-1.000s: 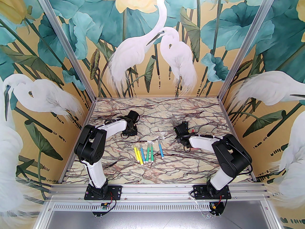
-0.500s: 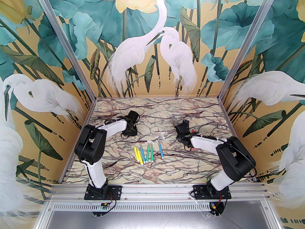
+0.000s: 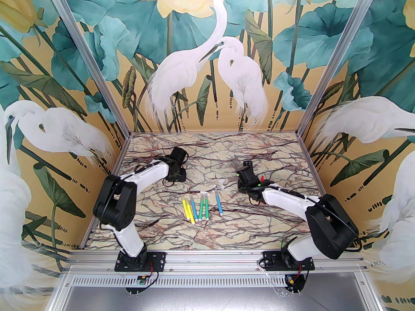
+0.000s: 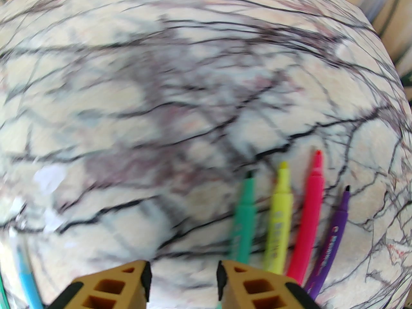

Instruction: Open the pen caps

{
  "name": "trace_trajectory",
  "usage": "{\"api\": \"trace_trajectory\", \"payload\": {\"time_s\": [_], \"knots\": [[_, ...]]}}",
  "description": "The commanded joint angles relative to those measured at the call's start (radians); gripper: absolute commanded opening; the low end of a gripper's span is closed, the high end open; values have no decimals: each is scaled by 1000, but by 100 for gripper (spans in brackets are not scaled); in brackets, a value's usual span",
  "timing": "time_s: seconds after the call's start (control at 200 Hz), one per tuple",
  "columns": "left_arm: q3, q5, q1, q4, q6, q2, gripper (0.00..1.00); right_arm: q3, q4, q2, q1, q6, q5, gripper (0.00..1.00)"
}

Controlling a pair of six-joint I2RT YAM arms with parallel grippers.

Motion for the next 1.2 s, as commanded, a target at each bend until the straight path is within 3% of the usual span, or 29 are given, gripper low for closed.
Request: {"api": "trace_trajectory", "payload": {"time_s": [0.0,0.28,0.675,1.195], "knots": [[-41,38,6,7,-1,-72,49,47,-44,-13,44,-43,6,43],[-206,75,7,166,16,-285,77,60,-62,-11,115,-48,-25,47],[-338,164,6,324,-11,-406,83,60,-79,-11,170,-45,-96,53],[-387,172,7,376,-16,-472,88,78,-117,14,208,-6,-198,57]]}}
